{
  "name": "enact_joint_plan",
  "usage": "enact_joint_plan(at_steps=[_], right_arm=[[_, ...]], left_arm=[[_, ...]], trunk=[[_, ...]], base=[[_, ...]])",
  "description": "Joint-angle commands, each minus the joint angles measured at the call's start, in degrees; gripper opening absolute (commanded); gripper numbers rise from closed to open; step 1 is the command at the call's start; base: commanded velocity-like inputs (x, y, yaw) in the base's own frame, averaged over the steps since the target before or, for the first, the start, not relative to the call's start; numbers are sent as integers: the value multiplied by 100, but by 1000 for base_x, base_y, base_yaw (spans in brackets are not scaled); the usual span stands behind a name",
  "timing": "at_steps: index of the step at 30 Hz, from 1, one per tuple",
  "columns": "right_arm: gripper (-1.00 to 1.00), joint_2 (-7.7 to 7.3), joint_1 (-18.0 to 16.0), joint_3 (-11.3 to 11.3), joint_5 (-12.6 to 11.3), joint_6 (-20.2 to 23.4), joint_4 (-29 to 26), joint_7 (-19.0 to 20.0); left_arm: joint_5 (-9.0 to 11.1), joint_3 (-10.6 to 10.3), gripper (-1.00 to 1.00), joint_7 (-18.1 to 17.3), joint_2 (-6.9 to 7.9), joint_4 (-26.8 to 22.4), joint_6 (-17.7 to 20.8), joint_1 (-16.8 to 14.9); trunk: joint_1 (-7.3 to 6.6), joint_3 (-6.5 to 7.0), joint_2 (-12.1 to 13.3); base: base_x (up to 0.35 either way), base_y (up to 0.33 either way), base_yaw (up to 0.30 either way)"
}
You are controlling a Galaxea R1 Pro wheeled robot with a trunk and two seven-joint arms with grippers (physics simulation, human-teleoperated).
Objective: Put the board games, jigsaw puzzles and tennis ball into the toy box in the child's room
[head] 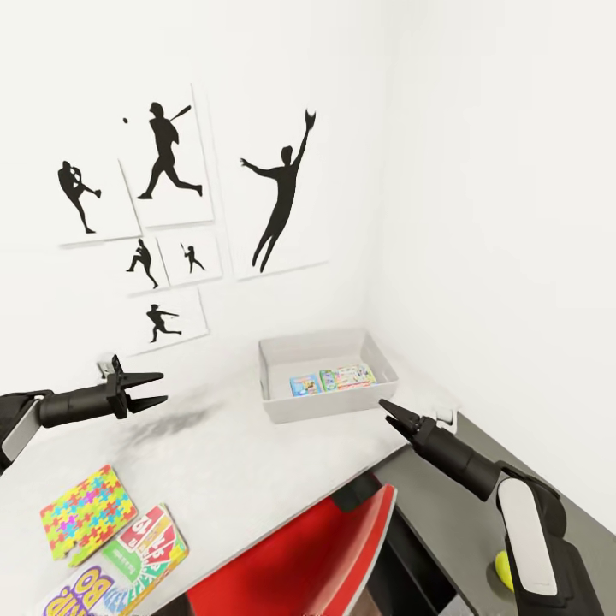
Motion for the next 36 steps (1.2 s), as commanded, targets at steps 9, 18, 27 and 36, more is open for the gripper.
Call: enact_joint_plan(at_steps=[9,18,27,36], right_arm=[[100,21,-1,3,26,9,-3,30],[100,23,-1,2,26,8,-10,33],[100,31,2,-6,26,3,-22,33],[100,36,2,-7,26,-1,-29,34]], left_arm=[[15,-31,100,-31,13,-30,62,1],[15,-29,100,-31,13,-32,63,1],[15,-25,100,-31,19,-32,63,2],[3,-24,100,-31,98,-37,58,2]], trunk=[[3,70,-12],[3,153,-12],[3,236,-12],[3,320,-12]], base=[[-18,0,0],[-1,0,0],[0,0,0],[0,0,0]])
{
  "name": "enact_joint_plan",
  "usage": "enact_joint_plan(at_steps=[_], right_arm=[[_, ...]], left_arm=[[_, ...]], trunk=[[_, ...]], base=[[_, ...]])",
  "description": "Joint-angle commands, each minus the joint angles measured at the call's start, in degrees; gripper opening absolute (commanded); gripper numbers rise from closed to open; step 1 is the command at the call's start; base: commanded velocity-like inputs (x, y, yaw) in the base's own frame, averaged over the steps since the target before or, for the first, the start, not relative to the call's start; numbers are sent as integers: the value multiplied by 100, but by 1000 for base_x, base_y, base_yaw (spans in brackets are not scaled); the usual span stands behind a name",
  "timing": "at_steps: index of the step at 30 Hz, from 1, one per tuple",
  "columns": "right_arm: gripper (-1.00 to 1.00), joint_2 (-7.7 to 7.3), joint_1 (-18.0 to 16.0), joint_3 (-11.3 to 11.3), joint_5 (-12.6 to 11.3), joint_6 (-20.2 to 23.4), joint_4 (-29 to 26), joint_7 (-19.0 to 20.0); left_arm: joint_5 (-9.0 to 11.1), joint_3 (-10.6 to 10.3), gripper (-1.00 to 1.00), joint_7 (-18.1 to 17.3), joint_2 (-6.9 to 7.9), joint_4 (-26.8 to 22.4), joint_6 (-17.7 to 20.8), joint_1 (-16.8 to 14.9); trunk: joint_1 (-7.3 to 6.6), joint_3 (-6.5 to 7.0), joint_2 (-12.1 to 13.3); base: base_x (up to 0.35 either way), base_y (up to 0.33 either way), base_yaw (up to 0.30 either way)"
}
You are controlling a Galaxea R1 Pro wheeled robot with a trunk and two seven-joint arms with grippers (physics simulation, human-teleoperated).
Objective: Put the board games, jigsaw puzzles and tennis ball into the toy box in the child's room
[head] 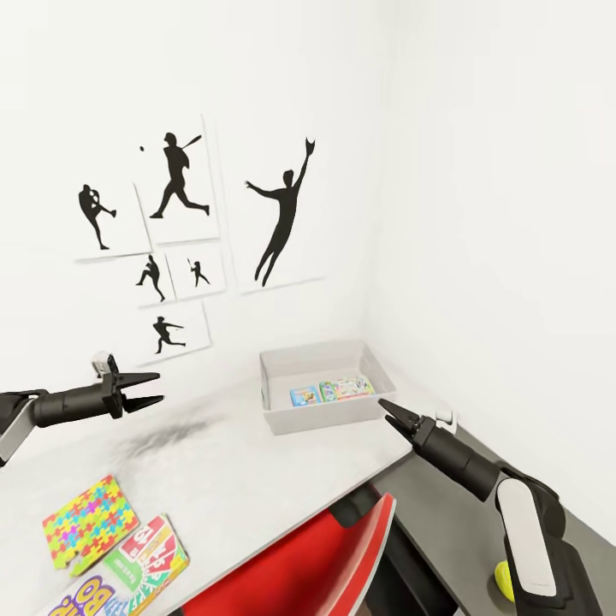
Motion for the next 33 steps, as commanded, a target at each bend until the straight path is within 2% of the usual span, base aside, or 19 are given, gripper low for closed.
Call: enact_joint_plan(at_steps=[1,8,17,24,33], right_arm=[[100,8,-8,-13,25,30,-2,36],[100,31,11,4,25,26,6,48],[100,35,18,-3,30,21,7,54],[100,34,19,-10,33,23,7,53],[100,28,19,-13,34,21,7,51]], left_arm=[[16,-28,100,-27,43,0,55,-8],[16,-30,100,-27,118,-7,53,-8],[16,-44,100,-27,124,-8,52,-8],[16,-53,100,-27,115,-8,52,-8],[16,-200,100,-27,109,-8,52,-8]], trunk=[[4,-4,-13],[4,60,-13],[4,144,-13],[4,208,-13],[4,291,-13]], base=[[0,0,0],[0,0,0],[-8,0,0],[-210,0,0],[-89,0,0]])
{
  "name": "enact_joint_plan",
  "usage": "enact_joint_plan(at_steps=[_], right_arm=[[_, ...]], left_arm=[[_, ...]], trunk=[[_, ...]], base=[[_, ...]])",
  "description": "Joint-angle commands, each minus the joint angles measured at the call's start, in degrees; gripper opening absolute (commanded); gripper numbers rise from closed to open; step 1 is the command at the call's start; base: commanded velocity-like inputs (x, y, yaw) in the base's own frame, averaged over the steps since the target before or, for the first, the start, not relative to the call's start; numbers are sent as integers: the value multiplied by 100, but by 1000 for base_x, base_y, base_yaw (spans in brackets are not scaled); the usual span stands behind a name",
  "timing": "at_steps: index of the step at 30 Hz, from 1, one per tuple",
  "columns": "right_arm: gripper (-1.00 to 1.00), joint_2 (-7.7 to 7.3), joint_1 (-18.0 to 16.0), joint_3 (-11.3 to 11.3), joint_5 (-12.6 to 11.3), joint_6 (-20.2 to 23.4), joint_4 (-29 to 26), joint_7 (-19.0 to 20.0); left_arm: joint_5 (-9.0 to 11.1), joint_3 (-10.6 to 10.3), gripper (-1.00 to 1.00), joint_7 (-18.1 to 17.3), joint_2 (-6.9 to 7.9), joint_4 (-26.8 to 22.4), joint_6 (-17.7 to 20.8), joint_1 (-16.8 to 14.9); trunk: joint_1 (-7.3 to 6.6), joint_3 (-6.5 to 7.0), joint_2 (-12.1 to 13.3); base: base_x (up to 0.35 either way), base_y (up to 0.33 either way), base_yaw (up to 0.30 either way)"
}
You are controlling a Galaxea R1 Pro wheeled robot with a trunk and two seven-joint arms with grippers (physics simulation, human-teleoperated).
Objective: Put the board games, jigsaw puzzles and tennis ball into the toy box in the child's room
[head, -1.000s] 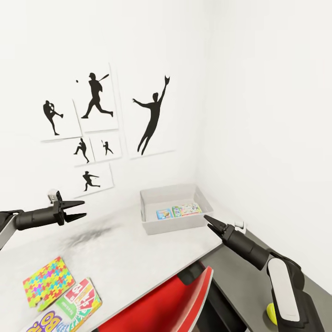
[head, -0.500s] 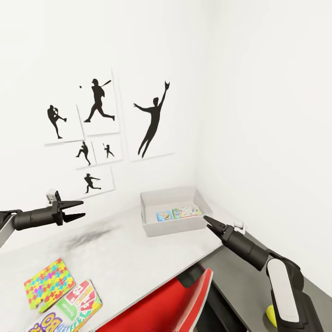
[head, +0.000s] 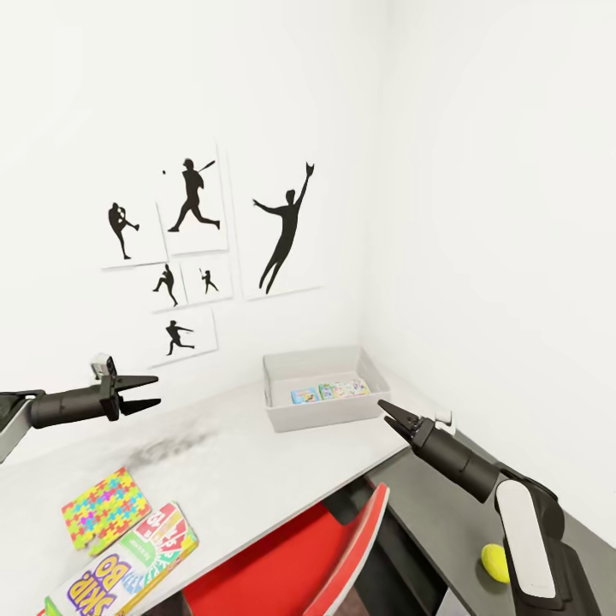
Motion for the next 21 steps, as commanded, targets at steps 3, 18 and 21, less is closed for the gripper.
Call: enact_joint_plan(at_steps=[3,18,21], right_arm=[[100,3,-6,-17,24,29,-1,33],[100,4,-6,-29,24,23,-1,20],[100,5,-6,-30,24,22,-1,16]], left_arm=[[13,-36,100,-27,5,5,54,-7],[9,-42,100,-19,-26,5,54,-7],[8,-42,100,-19,-27,5,52,-7]], trunk=[[4,16,-10],[4,41,-10],[4,41,-10]], base=[[-10,0,0],[-83,14,0],[-101,19,0]])
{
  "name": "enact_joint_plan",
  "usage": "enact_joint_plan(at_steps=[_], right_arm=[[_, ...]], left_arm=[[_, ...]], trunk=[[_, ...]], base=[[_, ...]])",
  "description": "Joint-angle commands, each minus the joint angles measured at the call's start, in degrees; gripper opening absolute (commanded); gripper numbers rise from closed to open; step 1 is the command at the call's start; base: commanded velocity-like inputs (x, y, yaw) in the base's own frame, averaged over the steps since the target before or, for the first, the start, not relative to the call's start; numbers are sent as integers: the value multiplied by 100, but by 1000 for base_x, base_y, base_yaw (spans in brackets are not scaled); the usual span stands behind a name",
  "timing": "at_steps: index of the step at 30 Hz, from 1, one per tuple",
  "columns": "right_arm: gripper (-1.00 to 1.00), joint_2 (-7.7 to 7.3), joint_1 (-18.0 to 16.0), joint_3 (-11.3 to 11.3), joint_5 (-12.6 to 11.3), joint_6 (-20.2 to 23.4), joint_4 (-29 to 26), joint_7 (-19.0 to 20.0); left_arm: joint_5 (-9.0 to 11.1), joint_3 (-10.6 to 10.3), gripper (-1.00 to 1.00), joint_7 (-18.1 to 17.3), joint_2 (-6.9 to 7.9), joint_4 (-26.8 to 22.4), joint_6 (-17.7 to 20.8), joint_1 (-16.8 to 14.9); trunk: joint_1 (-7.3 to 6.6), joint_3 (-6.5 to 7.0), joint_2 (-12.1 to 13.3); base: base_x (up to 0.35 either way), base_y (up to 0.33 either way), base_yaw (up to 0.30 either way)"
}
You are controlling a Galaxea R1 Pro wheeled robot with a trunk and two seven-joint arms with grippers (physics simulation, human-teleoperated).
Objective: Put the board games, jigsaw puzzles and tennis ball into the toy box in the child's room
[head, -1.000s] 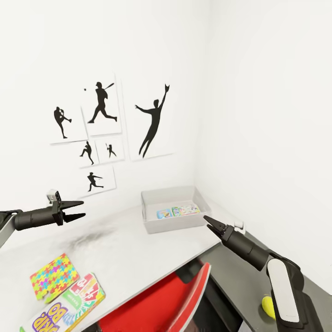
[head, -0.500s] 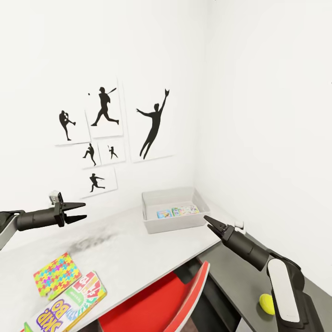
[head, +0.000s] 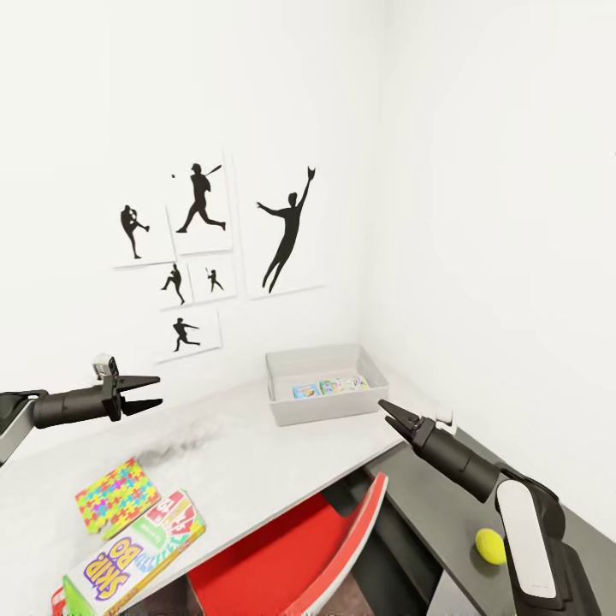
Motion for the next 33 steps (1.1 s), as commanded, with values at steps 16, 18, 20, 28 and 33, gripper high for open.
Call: enact_joint_plan(at_steps=[16,18,20,28,33], right_arm=[[100,20,-5,-6,23,23,0,22],[100,22,-5,-5,23,20,0,14],[100,23,-5,0,23,17,0,-2],[100,19,-5,6,23,12,0,-35],[100,17,-5,4,23,11,0,-37]], left_arm=[[19,-16,100,-35,40,5,44,-5],[19,-12,100,-35,44,5,45,-5],[19,-11,100,-35,44,5,44,-5],[19,-10,100,-35,40,5,42,-5],[19,-14,100,-35,37,5,42,-1]], trunk=[[2,-5,-6],[2,-4,-6],[2,-3,-6],[2,24,-6],[2,31,-6]], base=[[-13,2,0],[-8,0,4],[-45,0,40],[-161,71,167],[-96,55,157]])
